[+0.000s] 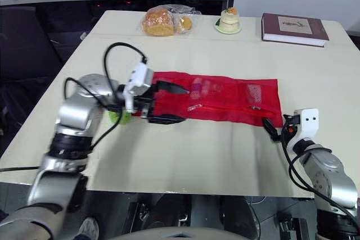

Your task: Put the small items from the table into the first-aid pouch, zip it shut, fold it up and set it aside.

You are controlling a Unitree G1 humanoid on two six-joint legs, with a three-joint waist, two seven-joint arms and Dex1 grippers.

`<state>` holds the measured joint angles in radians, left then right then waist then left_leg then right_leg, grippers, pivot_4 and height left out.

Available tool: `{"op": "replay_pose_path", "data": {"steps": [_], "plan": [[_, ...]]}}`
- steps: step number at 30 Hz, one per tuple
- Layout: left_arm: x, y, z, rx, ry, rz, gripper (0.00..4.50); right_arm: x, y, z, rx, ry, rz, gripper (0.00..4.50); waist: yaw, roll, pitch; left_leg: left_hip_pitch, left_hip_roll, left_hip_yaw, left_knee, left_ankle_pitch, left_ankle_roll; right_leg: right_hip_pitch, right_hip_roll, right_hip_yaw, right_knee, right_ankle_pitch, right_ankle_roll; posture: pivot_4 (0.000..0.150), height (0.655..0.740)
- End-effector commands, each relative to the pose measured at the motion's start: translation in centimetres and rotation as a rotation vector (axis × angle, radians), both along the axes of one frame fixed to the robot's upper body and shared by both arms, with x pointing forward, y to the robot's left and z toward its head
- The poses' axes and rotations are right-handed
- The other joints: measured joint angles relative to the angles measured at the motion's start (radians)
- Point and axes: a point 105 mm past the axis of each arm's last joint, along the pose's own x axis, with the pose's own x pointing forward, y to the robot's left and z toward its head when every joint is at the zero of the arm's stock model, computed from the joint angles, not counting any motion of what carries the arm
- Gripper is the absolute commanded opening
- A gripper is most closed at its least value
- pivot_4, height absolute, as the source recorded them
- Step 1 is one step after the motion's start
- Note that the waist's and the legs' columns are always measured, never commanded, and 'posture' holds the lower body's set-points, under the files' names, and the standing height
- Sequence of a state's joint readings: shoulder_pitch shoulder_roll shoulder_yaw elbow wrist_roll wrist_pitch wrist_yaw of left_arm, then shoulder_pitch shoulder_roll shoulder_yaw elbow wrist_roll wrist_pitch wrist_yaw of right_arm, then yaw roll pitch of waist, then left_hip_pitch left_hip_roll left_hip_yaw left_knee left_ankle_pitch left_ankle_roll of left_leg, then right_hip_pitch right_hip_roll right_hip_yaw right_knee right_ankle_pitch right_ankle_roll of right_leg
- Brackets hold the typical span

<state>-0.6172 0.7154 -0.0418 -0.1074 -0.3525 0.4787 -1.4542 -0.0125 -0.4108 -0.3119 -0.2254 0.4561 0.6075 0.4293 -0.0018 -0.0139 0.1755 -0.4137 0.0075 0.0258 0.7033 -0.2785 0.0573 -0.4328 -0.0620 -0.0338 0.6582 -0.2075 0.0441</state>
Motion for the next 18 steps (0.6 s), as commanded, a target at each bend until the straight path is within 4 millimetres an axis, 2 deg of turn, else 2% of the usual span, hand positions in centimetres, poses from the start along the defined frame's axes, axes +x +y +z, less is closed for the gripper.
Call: {"op": "replay_pose_path", "data": {"steps": [1,5,7,9,15,18], "plan": [[-1.4,0.4,1.7,0.007,-0.057,-0.011,4.5,0.1,0.0,0.7,0.012,-0.014,0.027,3.18,0.004,0.0,0.0,0.0,0.0,0.0,0.0,0.0,0.0,0.0,0.0,0.0,0.0,0.0,0.0,0.15,0.7289],[-2.2,0.8,2.1,-0.014,-0.046,0.017,4.5,-0.3,-1.0,0.7,-0.023,0.001,0.024,1.0,0.012,0.0,0.0,0.0,0.0,0.0,0.0,0.0,0.0,0.0,0.0,0.001,-0.001,0.0,0.0,0.15,0.7289],[-3.1,1.0,2.0,-0.015,-0.031,0.032,4.5,-0.9,-2.7,0.8,-0.108,0.016,0.004,0.02,0.014,0.0,0.0,0.0,0.0,0.001,0.0,0.0,0.0,0.0,0.0,0.001,0.0,0.0,0.0,0.15,0.7289],[-3.7,1.1,1.8,-0.013,-0.016,0.044,4.5,-1.3,-4.8,1.2,-0.159,0.022,-0.064,0.02,0.018,0.0,0.0,0.0,0.0,0.001,0.0,0.0,0.0,0.0,0.0,0.001,-0.001,0.0,0.0,0.15,0.7289],[-3.8,1.1,2.0,-0.02,-0.013,0.073,4.5,-2.8,-11.6,2.0,-0.313,0.073,-0.333,0.02,0.024,0.0,0.0,0.0,-0.002,0.0,0.0,0.0,0.0,0.001,0.0,0.002,-0.001,0.0,0.0,0.15,0.7289],[-3.9,0.8,2.3,-0.029,-0.015,0.06,4.5,-3.2,-13.1,2.3,-0.412,0.077,-0.361,0.02,0.02,0.0,0.0,0.0,-0.002,0.0,0.0,0.0,0.0,0.001,0.0,0.002,-0.001,0.0,0.0,0.15,0.7289]]}}
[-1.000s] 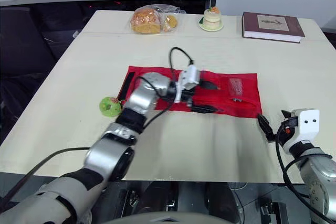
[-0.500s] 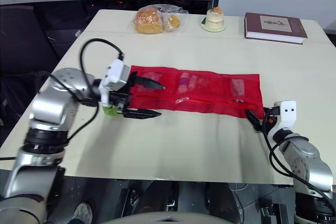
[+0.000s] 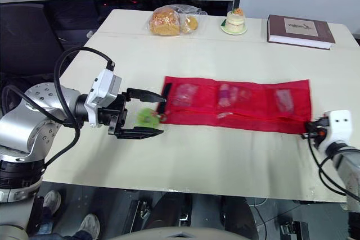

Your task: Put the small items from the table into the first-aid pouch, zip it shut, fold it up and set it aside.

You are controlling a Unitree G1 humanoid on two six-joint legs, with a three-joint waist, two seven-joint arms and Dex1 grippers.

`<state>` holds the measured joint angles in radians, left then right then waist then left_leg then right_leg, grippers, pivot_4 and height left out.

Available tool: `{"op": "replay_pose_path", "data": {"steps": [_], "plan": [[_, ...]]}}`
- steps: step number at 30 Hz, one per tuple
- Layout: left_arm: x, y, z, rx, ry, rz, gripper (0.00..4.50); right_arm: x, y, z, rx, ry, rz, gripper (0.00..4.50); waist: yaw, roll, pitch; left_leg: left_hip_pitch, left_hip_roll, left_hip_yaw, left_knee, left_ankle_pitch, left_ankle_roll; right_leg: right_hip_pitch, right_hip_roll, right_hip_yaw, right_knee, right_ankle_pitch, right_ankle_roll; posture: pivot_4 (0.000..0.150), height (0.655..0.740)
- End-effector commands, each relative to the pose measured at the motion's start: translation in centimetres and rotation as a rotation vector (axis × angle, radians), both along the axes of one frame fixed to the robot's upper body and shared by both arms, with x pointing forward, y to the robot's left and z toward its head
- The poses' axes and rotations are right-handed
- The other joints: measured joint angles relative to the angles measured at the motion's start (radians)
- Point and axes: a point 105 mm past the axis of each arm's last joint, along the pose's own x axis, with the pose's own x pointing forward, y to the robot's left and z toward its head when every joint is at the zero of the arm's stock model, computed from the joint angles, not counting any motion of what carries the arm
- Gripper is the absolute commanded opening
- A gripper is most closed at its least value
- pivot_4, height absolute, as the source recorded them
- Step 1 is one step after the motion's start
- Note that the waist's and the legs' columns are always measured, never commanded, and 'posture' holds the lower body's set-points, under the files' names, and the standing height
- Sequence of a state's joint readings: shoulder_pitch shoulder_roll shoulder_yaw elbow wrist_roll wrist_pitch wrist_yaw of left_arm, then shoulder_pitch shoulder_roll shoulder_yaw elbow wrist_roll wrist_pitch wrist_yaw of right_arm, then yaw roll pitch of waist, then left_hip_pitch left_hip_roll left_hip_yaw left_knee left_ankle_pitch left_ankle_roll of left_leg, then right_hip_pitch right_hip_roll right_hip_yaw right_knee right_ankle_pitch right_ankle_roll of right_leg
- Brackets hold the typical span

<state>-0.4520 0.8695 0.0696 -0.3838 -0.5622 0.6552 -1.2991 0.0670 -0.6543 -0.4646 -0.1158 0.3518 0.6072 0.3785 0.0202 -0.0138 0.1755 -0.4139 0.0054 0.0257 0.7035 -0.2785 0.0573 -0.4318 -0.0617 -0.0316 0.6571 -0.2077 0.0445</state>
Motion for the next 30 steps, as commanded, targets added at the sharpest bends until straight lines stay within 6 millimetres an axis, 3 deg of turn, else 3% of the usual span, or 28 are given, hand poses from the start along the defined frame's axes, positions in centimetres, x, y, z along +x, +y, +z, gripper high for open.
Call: {"op": "replay_pose_path", "data": {"steps": [1,2,3,5,11,15,22,30], "plan": [[-0.4,-0.5,1.4,-0.014,-0.048,-0.032,4.5,-0.6,-2.6,1.7,-0.11,-0.042,-0.079,0.02,-0.005,0.0,0.0,0.0,0.0,0.0,0.0,0.0,0.0,0.0,0.0,0.0,0.0,0.0,0.0,0.15,0.7289],[-0.3,-0.6,1.5,-0.021,-0.049,-0.035,4.5,-0.7,-2.8,2.0,-0.118,-0.051,-0.083,0.52,-0.007,0.0,0.0,0.0,0.0,0.0,0.0,0.0,0.0,0.0,0.001,0.0,0.0,0.0,0.0,0.15,0.7289],[-0.2,-0.6,1.6,-0.031,-0.048,-0.036,4.5,-0.8,-2.9,2.2,-0.127,-0.056,-0.08,0.67,-0.008,0.0,0.0,0.0,0.001,0.0,0.0,0.0,0.0,0.0,0.001,0.0,0.0,0.0,0.0,0.15,0.7289],[0.1,-0.7,1.7,-0.04,-0.045,-0.035,4.5,-1.0,-2.7,2.7,-0.14,-0.068,-0.059,1.39,-0.009,0.0,0.0,0.001,0.001,0.0,0.0,0.0,0.0,0.0,0.002,0.001,0.0,0.0,0.0,0.15,0.7289],[1.5,0.0,0.6,-0.052,-0.013,0.053,4.5,-3.0,-1.9,5.3,-0.167,-0.088,0.071,4.39,-0.007,0.001,0.0,0.0,0.001,0.001,0.0,0.0,0.0,0.0,0.003,0.002,0.0,0.0,0.0,0.15,0.7289],[2.6,1.1,0.0,-0.108,0.065,0.14,4.5,-4.8,0.6,6.6,-0.157,-0.058,0.288,4.47,-0.006,0.001,0.0,0.0,0.002,0.0,0.0,0.0,0.0,0.0,0.004,0.003,-0.001,-0.001,0.001,0.15,0.7289],[6.5,2.5,-1.9,-0.252,0.26,0.374,4.5,-6.6,8.2,10.3,-0.014,-0.178,0.7,4.47,-0.007,0.0,0.0,0.001,0.004,0.0,0.0,0.0,0.0,0.0,0.006,0.004,-0.001,-0.002,0.003,0.15,0.7289],[9.9,1.6,-4.3,-0.346,0.499,0.529,4.5,-6.1,12.6,13.0,0.031,-0.292,0.851,4.47,-0.005,-0.002,0.001,0.0,0.002,-0.001,0.0,0.0,0.0,0.001,0.005,0.004,-0.001,0.0,0.0,0.15,0.7289]]}}
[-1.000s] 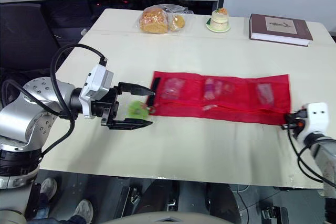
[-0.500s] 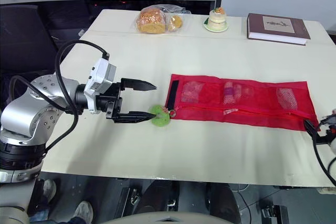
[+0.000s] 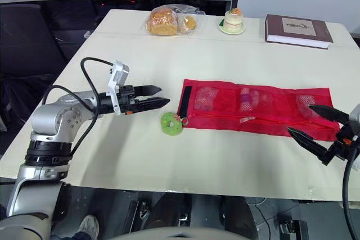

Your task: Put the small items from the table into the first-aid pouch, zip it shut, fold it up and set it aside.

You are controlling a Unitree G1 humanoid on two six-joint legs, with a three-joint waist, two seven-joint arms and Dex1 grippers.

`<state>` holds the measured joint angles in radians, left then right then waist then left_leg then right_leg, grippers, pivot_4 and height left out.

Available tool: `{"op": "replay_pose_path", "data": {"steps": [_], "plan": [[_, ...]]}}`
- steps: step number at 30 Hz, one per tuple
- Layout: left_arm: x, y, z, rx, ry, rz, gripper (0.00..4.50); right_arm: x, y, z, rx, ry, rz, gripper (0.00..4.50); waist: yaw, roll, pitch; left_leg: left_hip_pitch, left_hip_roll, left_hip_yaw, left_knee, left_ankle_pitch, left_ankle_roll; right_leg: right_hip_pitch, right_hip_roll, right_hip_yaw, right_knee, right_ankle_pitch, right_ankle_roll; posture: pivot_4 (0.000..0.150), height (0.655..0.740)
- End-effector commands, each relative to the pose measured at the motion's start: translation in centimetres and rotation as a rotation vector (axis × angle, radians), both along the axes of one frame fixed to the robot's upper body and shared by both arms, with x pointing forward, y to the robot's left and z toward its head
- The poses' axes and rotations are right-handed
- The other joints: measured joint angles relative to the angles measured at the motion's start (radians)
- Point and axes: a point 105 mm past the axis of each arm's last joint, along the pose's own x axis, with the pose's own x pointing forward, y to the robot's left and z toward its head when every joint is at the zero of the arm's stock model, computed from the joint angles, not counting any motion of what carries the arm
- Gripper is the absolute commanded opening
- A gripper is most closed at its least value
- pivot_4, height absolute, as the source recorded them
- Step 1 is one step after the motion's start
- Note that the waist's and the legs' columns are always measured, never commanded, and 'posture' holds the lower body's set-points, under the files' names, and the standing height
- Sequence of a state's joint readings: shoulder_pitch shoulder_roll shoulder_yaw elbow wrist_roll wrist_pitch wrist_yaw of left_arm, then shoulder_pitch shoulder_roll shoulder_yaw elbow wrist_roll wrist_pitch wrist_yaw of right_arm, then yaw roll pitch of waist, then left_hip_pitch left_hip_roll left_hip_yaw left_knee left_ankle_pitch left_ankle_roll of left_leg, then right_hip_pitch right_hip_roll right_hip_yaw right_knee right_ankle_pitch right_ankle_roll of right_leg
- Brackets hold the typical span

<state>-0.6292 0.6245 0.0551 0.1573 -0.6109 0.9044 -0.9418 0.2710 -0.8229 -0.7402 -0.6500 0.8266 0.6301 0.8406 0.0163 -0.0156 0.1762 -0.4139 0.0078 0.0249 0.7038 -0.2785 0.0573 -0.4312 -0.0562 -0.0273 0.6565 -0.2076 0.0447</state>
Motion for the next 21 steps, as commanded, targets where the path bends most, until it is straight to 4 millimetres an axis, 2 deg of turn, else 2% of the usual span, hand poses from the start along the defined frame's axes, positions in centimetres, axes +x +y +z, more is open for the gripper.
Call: {"op": "replay_pose_path", "data": {"steps": [1,4,7,10,13,15,21], "plan": [[0.8,-0.7,0.2,-0.041,0.058,0.014,4.5,-0.1,1.9,1.6,0.017,-0.064,0.076,4.47,-0.002,0.0,0.0,0.0,0.0,0.0,0.0,0.0,0.0,0.0,0.0,0.0,0.0,0.0,0.0,0.15,0.7289],[1.5,-1.6,-1.1,-0.018,0.128,0.011,4.5,-0.5,3.3,2.6,0.056,-0.136,0.158,4.47,-0.001,0.0,0.0,0.0,0.0,0.0,0.0,0.0,0.0,0.0,0.0,0.0,0.0,0.0,0.0,0.15,0.7289],[2.1,-2.3,-2.0,-0.003,0.183,0.008,4.5,-0.8,4.2,2.7,0.07,-0.122,0.21,4.47,0.0,-0.001,0.0,0.0,0.0,0.0,0.0,0.0,0.0,0.0,0.0,0.0,0.0,0.0,0.0,0.15,0.7289],[2.7,-2.8,-4.2,0.04,0.295,0.042,4.5,-0.9,4.8,2.7,0.068,-0.125,0.224,4.47,-0.001,-0.001,0.0,0.0,-0.001,0.0,0.0,0.0,0.0,0.0,0.0,0.0,0.0,0.0,0.0,0.15,0.7289],[1.6,-4.0,-5.8,0.038,0.422,-0.014,4.5,-0.8,5.1,2.7,0.073,-0.131,0.231,4.47,0.001,-0.001,-0.001,0.0,-0.001,0.0,0.0,0.0,0.0,0.0,0.0,0.0,0.001,0.0,0.0,0.15,0.7289],[1.0,-4.7,-5.7,-0.006,0.488,-0.047,4.5,-0.8,5.2,2.7,0.079,-0.136,0.234,4.47,0.001,-0.001,-0.001,0.001,-0.001,0.0,0.0,0.0,0.0,0.001,0.0,0.0,0.001,0.0,0.0,0.15,0.7289],[1.1,-6.2,-4.0,-0.178,0.596,-0.088,4.5,-1.0,5.6,2.5,0.078,-0.139,0.233,4.47,0.003,-0.001,-0.001,0.0,-0.001,0.0,0.0,0.0,0.0,0.001,-0.001,0.0,0.001,0.0,0.0,0.15,0.7289]]}}
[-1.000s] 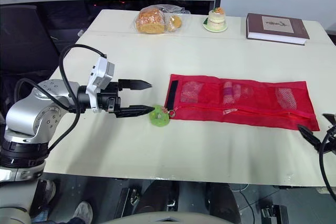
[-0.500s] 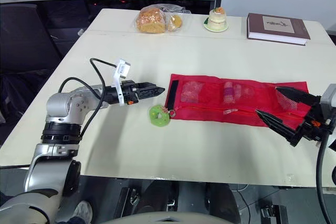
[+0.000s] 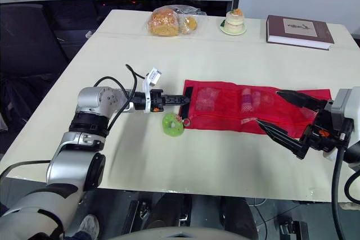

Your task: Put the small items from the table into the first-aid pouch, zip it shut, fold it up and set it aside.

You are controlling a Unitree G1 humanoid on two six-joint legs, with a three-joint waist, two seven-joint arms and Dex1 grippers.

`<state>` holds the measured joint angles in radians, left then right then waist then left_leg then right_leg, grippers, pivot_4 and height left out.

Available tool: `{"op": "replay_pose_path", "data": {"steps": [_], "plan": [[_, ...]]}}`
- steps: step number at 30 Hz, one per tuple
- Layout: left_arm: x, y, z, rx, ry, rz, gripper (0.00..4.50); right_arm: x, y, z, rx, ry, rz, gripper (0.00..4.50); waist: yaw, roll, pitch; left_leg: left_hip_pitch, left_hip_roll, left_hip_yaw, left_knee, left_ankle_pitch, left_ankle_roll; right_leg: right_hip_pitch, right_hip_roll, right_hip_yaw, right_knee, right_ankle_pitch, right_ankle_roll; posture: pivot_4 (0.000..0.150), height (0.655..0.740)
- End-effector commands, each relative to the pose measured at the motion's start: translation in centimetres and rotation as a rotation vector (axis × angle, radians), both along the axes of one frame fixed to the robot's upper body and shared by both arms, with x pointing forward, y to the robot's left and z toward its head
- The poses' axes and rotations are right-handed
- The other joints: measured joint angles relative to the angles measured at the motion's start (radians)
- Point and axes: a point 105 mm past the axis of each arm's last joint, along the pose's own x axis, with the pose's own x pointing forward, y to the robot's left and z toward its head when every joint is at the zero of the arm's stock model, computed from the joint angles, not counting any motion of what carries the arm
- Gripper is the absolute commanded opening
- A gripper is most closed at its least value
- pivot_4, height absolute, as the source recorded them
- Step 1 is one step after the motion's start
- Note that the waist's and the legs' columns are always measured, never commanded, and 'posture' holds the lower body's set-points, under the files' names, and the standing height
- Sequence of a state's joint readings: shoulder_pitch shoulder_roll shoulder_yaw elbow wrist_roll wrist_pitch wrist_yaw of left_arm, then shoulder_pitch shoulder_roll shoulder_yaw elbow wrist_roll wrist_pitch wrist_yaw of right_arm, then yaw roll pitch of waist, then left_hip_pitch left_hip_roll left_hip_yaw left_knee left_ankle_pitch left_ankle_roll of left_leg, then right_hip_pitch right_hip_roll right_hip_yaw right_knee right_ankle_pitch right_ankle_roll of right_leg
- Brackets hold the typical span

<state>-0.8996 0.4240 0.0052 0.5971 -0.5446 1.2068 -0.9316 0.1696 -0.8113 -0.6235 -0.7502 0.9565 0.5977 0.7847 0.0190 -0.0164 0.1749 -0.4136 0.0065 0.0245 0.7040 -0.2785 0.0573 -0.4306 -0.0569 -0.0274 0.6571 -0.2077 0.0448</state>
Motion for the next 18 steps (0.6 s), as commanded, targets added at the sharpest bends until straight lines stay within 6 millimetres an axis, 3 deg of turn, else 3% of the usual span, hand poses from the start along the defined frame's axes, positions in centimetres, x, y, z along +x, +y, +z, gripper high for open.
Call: {"op": "replay_pose_path", "data": {"steps": [1,4,10,12,13,14,18], "plan": [[-0.6,-1.2,-0.1,-0.103,0.11,-0.031,4.5,-0.6,0.7,0.7,-0.001,-0.048,0.024,4.47,0.001,0.0,0.0,0.0,0.0,0.0,0.0,0.0,0.0,0.0,0.0,0.0,0.0,0.0,0.0,0.15,0.7289],[-0.4,-1.1,0.3,-0.128,0.114,-0.018,4.5,-0.8,0.8,0.6,0.002,-0.046,0.025,4.47,-0.001,0.0,0.0,0.0,0.0,0.0,0.0,0.0,0.0,0.0,0.0,0.0,0.0,0.0,0.0,0.15,0.7289],[-0.6,-0.6,0.4,-0.137,0.111,-0.025,1.58,-1.0,1.3,0.4,0.02,-0.038,0.05,4.5,-0.005,-0.001,0.0,0.0,0.0,0.0,0.0,0.0,0.0,-0.001,0.0,0.0,0.0,0.0,0.0,0.15,0.7289],[-0.7,-0.5,0.7,-0.146,0.106,-0.032,0.99,-0.9,1.5,0.4,0.024,-0.037,0.062,4.5,-0.005,-0.001,0.0,0.0,0.0,0.0,0.0,0.0,0.0,-0.001,0.0,0.0,0.0,0.0,0.0,0.15,0.7289],[-0.7,-0.5,0.8,-0.154,0.105,-0.033,0.34,-0.9,1.7,0.4,0.026,-0.036,0.07,4.5,-0.005,-0.001,0.0,0.0,0.0,0.0,0.0,0.0,0.0,-0.001,0.0,0.0,0.0,0.0,0.0,0.15,0.7289],[-0.6,-0.5,0.9,-0.156,0.103,-0.033,0.06,-0.9,2.0,0.4,0.031,-0.033,0.086,4.5,-0.005,-0.001,0.0,0.0,0.0,0.0,0.0,0.0,0.0,-0.001,0.0,0.0,0.0,0.0,0.0,0.15,0.7289],[-0.7,-0.5,0.7,-0.153,0.1,-0.033,0.06,-0.2,3.7,-0.2,0.032,-0.014,0.13,4.5,-0.005,-0.001,0.0,0.0,0.001,0.0,0.0,0.0,0.0,-0.001,0.0,0.0,0.0,0.0,0.0,0.15,0.7289]]}}
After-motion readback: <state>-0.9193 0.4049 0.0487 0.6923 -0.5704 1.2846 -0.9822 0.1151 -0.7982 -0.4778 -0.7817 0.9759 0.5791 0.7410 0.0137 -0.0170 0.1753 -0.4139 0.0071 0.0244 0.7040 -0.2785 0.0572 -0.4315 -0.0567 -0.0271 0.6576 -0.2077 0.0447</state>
